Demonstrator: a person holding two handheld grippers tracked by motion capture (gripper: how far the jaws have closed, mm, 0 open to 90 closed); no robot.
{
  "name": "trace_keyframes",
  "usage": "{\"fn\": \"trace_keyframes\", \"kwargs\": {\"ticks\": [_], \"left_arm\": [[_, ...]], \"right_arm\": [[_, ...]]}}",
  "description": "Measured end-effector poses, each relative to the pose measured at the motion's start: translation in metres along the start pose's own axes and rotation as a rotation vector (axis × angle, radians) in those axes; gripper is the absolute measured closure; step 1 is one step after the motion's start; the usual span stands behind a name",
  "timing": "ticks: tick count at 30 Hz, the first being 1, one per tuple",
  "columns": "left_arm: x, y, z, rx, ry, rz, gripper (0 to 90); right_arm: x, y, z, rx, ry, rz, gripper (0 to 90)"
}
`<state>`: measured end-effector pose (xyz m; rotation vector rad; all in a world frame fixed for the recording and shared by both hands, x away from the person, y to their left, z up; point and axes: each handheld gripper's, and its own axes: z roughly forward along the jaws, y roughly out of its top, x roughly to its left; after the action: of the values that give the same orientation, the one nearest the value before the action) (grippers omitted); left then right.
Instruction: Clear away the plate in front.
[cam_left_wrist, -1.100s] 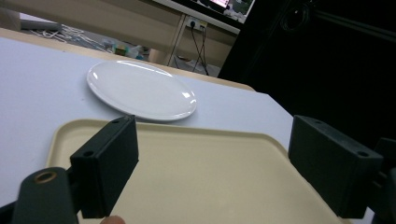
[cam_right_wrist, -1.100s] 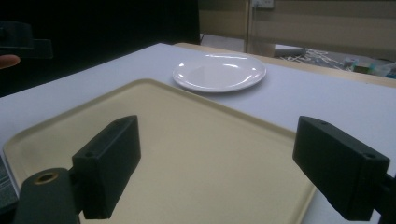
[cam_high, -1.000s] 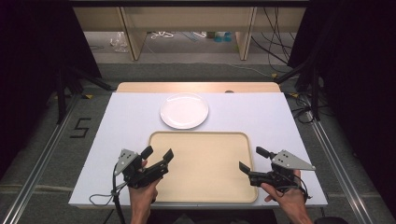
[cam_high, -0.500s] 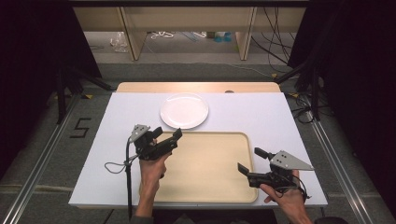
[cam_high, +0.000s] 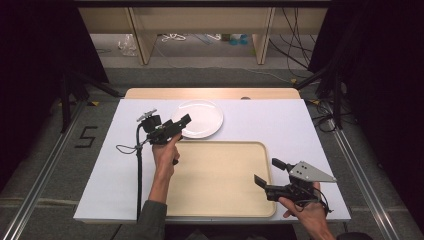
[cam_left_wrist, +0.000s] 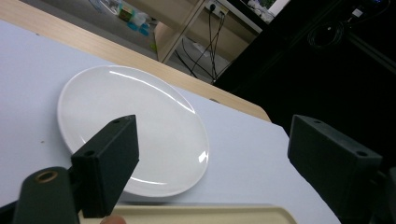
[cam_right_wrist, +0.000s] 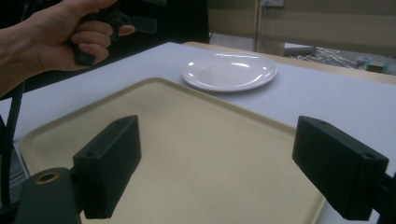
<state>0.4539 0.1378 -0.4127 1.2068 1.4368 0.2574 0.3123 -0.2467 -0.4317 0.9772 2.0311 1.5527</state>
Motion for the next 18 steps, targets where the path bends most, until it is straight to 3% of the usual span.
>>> {"fn": "trace_keyframes", "kwargs": {"ticks": [1,3,5,7,9,10,11,12,13,14,17,18], "left_arm": [[0.001,0.000,0.003,0.006,0.002,0.005,16.2],[0.003,0.000,0.014,0.033,0.051,0.049,16.2],[0.009,0.000,0.022,0.042,0.025,-0.001,16.4],[0.011,0.001,0.027,0.035,0.022,-0.018,17.1],[0.017,0.003,0.036,0.053,-0.005,-0.079,17.3],[0.020,0.005,0.039,0.052,0.011,-0.066,17.3],[0.022,0.006,0.042,0.049,0.006,-0.103,17.3],[0.022,0.006,0.042,0.049,0.006,-0.103,17.4],[0.026,0.008,0.044,0.052,-0.015,-0.147,17.4],[0.032,0.012,0.047,0.049,-0.011,-0.163,17.3],[0.038,0.013,0.050,0.045,0.004,-0.168,17.3],[0.044,0.014,0.053,0.051,0.009,-0.189,17.3]], "right_arm": [[0.000,0.000,0.000,0.001,-0.001,-0.002,16.4],[0.000,0.000,0.001,-0.011,0.009,0.000,16.5],[0.000,0.000,-0.001,0.012,0.008,-0.003,16.5],[0.000,0.000,-0.001,0.013,0.009,-0.003,16.5],[0.001,0.000,0.000,0.007,0.015,0.000,16.9],[0.000,0.000,0.000,0.008,0.016,-0.003,17.0],[0.001,0.000,0.000,0.009,0.022,0.002,17.1],[0.001,0.000,0.000,0.006,0.023,0.000,17.1],[0.001,0.000,0.000,0.006,0.024,-0.001,17.2],[0.001,0.000,0.000,0.007,0.026,-0.001,17.2],[0.001,0.000,0.000,0.006,0.028,-0.001,17.3],[0.001,0.000,0.001,0.003,0.028,-0.001,17.3]]}}
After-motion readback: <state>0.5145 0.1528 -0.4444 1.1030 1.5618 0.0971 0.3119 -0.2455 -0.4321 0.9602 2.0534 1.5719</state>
